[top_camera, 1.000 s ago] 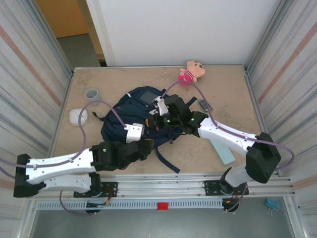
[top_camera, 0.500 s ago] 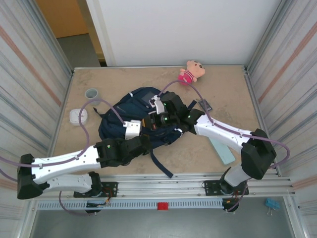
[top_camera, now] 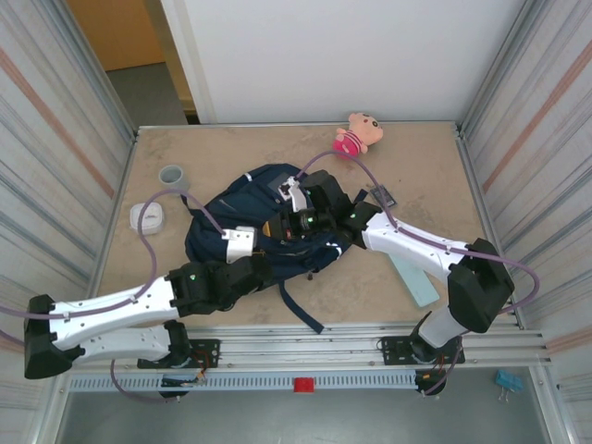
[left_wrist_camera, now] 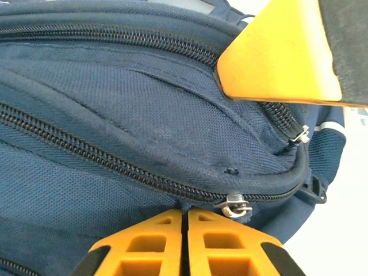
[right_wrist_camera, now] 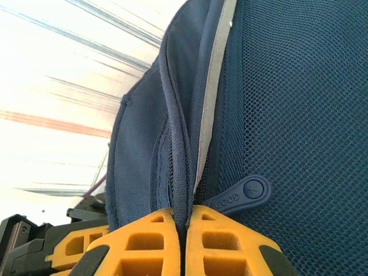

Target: Pack books, pencil case, and school supplies into a backpack

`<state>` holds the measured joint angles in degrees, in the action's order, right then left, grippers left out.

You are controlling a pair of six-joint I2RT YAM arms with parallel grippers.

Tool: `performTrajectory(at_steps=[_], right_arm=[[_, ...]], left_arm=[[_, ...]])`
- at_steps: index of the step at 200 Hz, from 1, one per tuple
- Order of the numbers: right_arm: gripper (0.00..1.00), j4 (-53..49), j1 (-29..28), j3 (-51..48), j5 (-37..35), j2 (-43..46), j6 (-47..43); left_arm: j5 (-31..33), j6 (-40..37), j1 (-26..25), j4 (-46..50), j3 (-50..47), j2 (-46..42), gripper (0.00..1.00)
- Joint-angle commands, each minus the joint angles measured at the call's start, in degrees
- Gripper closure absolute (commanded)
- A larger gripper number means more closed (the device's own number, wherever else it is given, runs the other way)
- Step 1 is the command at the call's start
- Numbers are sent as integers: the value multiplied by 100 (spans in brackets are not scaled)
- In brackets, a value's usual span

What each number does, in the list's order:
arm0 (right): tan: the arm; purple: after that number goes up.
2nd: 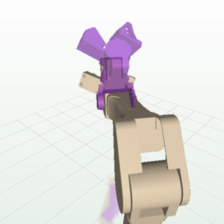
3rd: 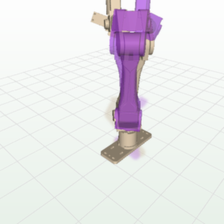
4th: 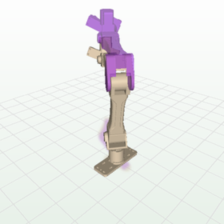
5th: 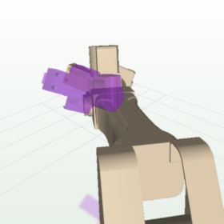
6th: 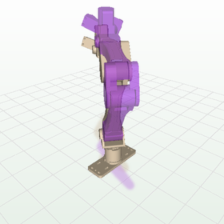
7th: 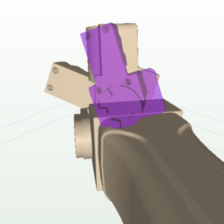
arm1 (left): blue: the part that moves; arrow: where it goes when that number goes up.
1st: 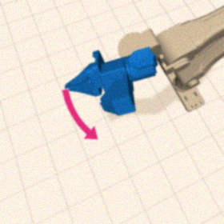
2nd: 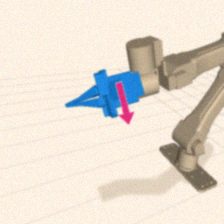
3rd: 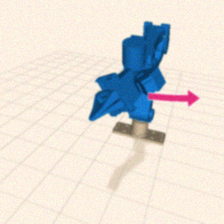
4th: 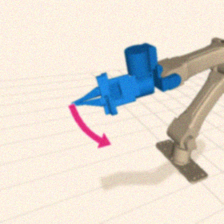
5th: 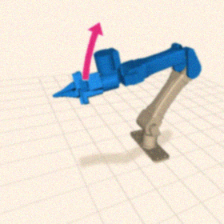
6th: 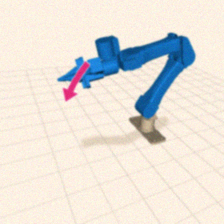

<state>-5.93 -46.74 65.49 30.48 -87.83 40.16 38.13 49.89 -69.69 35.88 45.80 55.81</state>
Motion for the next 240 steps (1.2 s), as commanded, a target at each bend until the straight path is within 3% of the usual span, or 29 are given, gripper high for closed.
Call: performTrajectory(at_steps=[1, 15, 43, 70, 109, 129, 159, 198, 240], right_arm=[[100, 673, 32, 456, 371, 118, 125], [100, 664, 34, 458, 376, 88, 115], [100, 610, 74, 529, 453, 4, 204], [100, 496, 85, 648, 465, -39, 203], [100, 488, 87, 717, 547, -113, 245], [100, 494, 94, 734, 667, -103, 263], [100, 488, 113, 738, 800, -17, 254], [100, 576, 148, 719, 1000, 37, 322], [100, 734, 148, 706, 1317, 51, 418]], left_arm=[[-296, -115, 85, -423, -253, -262, 92], [-363, -116, 87, -505, -260, -415, 79], [-464, -271, 63, -405, -114, -711, 68], [-268, -372, -160, -355, 105, -712, 63], [214, -388, -494, 146, 713, 100, 59], [575, 148, -472, 732, 917, 429, 55], [526, 657, -174, 1411, 977, 688, 55], [379, 689, -21, 1245, 770, 774, 57], [106, 355, 283, 643, 489, 579, 73]])
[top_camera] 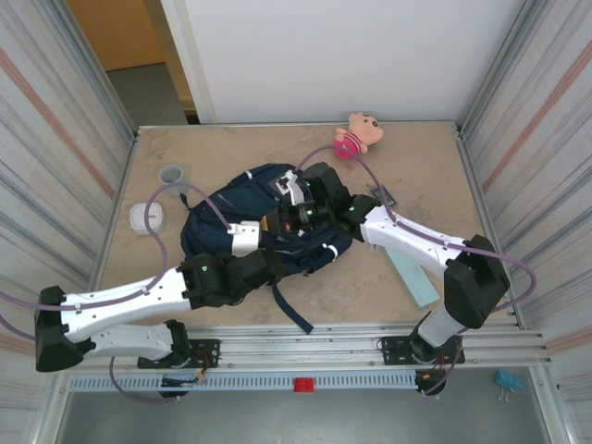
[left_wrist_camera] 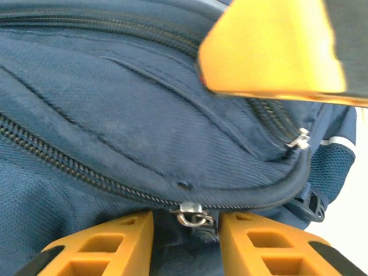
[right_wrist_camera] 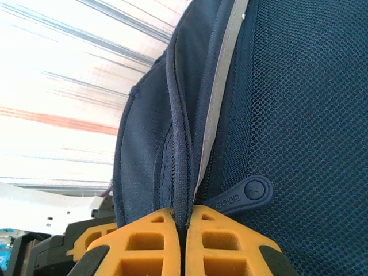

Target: Pack books, pencil case, and school supplies into a backpack

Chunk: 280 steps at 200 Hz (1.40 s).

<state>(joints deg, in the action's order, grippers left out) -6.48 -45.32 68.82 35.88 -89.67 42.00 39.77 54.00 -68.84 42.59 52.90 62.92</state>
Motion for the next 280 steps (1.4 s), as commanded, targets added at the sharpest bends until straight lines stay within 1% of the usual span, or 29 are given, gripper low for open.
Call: performTrajectory(at_steps=[1, 36, 54, 82, 91, 106, 118, 135, 153, 169, 196, 214, 241, 260, 268, 280], right_arm=[[100, 789, 10, 372, 783, 237, 232], [100, 649, 54, 341, 696, 201, 84], [100, 629, 88, 297, 692, 161, 6], [100, 446, 110, 269, 660, 173, -348], [100, 352, 106, 247, 645, 203, -544], [100, 184, 107, 171, 549, 270, -1024], [100, 38, 102, 87, 512, 310, -1483], [100, -81, 61, -36, 469, 331, -2066], [100, -214, 0, -95, 394, 319, -2573], [100, -346, -89, -128, 356, 323, -3029], [100, -624, -311, -245, 166, 400, -4029], [100, -659, -314, -409, 188, 511, -4482], [100, -655, -230, -693, 205, 725, -5047], [100, -550, -210, -882, 229, 891, -5365], [98, -455, -193, -991, 265, 957, -5425], [100, -400, -152, -1113, 463, 1058, -5529]], left_arm=[[-62, -65, 201, -34, -225, -135, 73], [-272, -239, 250, -190, -346, -364, 89], [-484, -350, 249, -442, -538, -631, 100], [-831, -500, 342, -687, -801, -1118, 100], [-1051, -619, 417, -734, -841, -1256, 100], [-1616, -839, 635, -879, -900, -1486, 100], [-2221, -934, 826, -1076, -963, -1638, 100], [-3021, -870, 1086, -1377, -1089, -1795, 100], [-3587, -711, 1276, -1516, -1167, -1877, 100], [-3756, -609, 1335, -1438, -1162, -1885, 100], [-4086, -396, 1459, -1630, -1360, -2042, 100], [-4322, -320, 1605, -1518, -1482, -2178, 100], [-4696, -337, 1741, -1293, -1652, -2317, 100], [-4979, -312, 1760, -1623, -1872, -2412, 100], [-5079, -286, 1757, -1788, -1947, -2433, 100], [-5188, -346, 1755, -1901, -2008, -2434, 100]])
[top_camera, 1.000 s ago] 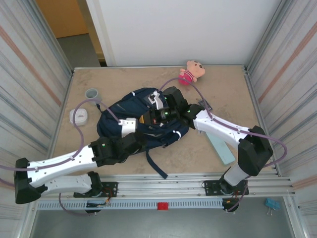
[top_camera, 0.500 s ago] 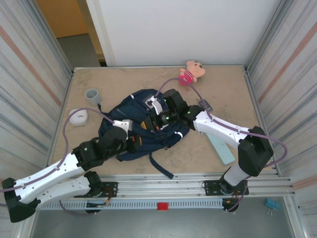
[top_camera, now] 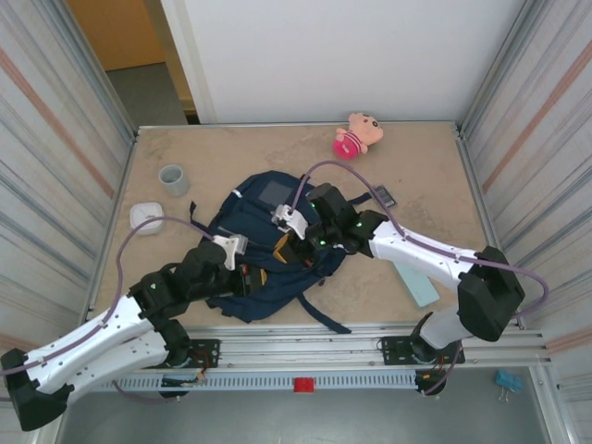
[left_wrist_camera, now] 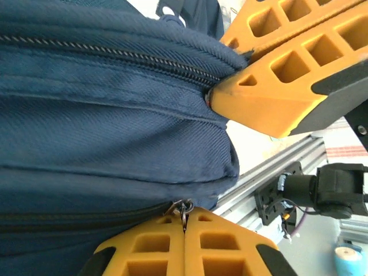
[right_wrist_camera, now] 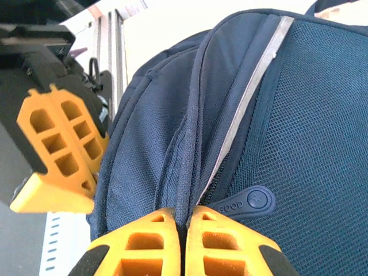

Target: Pack books, pencil case, and school supplies into a backpack

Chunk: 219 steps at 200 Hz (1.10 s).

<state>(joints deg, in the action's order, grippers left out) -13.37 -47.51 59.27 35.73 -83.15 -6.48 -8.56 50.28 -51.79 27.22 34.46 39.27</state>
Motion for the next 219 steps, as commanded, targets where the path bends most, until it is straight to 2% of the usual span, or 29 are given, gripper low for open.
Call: performTrajectory(at_steps=[1, 39, 59, 79, 101, 108, 124, 140, 165, 219], right_arm=[[100, 294, 75, -168, 496, 419, -693], [100, 167, 203, -511, 624, 875, -1320], [100, -12, 469, -659, 994, 1138, -1706], [100, -230, 647, -749, 1208, 1333, -2146], [100, -638, 671, -631, 842, 1315, -2262], [91, -699, 630, -571, 613, 1303, -2191], [59, -628, 405, -515, -226, 1363, -1757], [41, -433, -11, -554, -1039, 1484, -1439], [31, 95, -634, -835, -1739, 1585, -1348], [22, 595, -1138, -639, -1917, 729, -1241]], left_arm=[[-361, 12, 53, -352, -161, -64, 100], [427, -753, 73, 1365, 391, 147, 100], [915, -957, 75, 2052, 574, 211, 100], [1360, -1094, 90, 2350, 585, 187, 100], [1328, -1274, 102, 1975, 486, 178, 100], [1179, -1309, 100, 1677, 413, 183, 100], [745, -1319, 103, 887, 209, 212, 100], [521, -1284, 102, 472, 144, 300, 100], [435, -1345, 100, 508, 278, 462, 100], [144, -1335, 103, 271, 324, 538, 100]])
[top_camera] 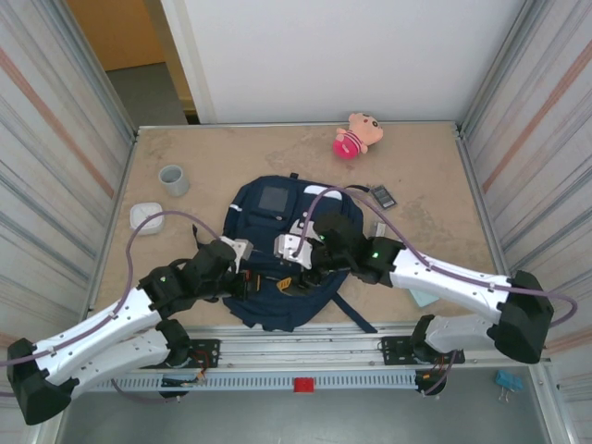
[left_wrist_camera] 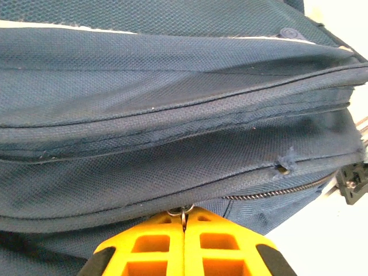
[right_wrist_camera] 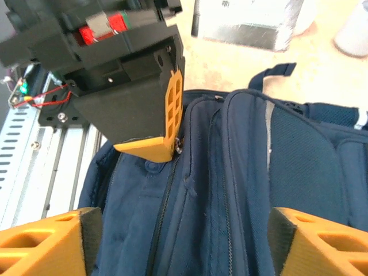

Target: Pack books, pencil case, and school supplies into a backpack

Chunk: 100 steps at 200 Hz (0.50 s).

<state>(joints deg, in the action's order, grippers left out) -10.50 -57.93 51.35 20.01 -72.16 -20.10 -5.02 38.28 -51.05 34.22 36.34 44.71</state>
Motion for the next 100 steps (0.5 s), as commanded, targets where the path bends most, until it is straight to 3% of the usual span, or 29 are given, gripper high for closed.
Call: performTrajectory(at_steps=[1, 17, 35, 61, 69, 100], right_arm=[[22, 323, -95, 158, -352, -378, 120], [25, 575, -88, 172, -496, -592, 103], [42, 501, -63, 312, -624, -765, -13], [87, 150, -54, 444, -750, -715, -286], [97, 118, -32, 346, -677, -563, -412], [100, -84, 346, -188, 491, 440, -894]], left_arm=[[-210, -131, 31, -431, 132, -6, 100], [-267, -148, 26, -408, 137, 11, 100], [-195, -150, 25, -270, 132, -10, 100], [290, -110, 42, 138, 143, -111, 100], [426, -119, 105, 348, 169, -120, 100], [391, -470, 699, 821, 211, -149, 100]])
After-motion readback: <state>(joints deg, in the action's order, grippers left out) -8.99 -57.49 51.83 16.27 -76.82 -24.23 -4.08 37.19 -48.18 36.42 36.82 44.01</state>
